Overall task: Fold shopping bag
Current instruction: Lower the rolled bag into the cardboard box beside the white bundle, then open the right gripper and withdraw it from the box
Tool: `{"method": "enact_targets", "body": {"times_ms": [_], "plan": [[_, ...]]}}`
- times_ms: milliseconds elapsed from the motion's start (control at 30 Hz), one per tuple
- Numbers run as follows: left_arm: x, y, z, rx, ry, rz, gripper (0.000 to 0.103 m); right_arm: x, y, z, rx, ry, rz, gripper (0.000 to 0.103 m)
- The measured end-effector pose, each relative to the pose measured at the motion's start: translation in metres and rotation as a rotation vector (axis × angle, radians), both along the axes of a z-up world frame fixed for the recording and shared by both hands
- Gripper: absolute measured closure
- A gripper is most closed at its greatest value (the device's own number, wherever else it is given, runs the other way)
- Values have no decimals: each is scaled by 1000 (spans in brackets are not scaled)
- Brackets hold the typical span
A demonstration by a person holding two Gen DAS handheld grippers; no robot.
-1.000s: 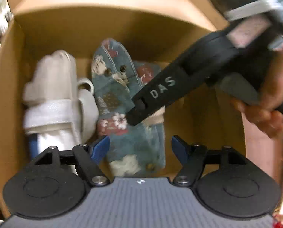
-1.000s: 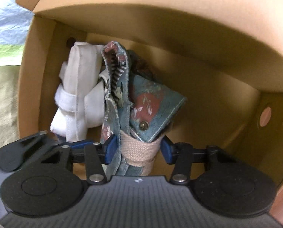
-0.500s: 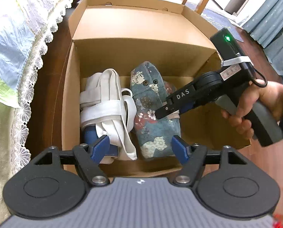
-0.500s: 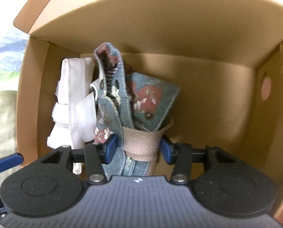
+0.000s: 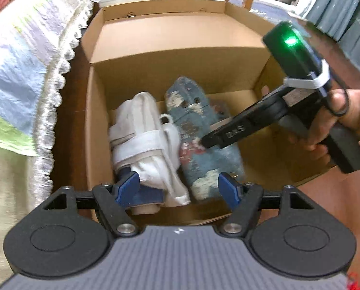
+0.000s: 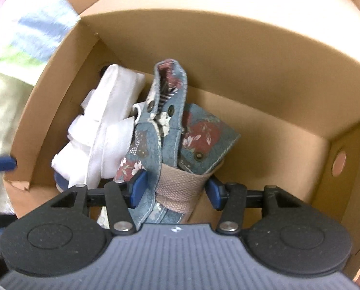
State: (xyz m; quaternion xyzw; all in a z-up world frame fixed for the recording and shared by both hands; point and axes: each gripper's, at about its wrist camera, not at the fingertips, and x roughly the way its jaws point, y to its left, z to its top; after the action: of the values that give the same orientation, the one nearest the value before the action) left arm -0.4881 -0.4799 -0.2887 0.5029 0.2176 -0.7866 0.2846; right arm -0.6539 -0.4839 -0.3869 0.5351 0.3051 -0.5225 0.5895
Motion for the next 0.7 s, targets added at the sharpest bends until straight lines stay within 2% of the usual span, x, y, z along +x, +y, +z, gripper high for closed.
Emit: {"method": "enact_targets", "body": {"times_ms": [100, 233, 433, 533, 600, 700], "plan": [[5, -3, 1, -27, -26, 33, 31, 1, 2, 2, 12, -17, -42, 52], [8, -2, 4, -93, -62, 46, 30, 9, 8, 10, 9, 7, -122, 50], [15, 0, 1, -104, -105, 43, 29, 11, 22, 20, -22, 11, -209, 49], [22, 1, 1, -111, -119, 53, 29, -15, 23, 33, -41, 5, -247, 49], [27, -1, 4, -103, -109, 77, 29, -18, 33, 46, -74, 9, -266, 49], [34, -2, 10, -97, -89, 107, 27, -9, 53, 71, -141, 38, -285, 40]]}}
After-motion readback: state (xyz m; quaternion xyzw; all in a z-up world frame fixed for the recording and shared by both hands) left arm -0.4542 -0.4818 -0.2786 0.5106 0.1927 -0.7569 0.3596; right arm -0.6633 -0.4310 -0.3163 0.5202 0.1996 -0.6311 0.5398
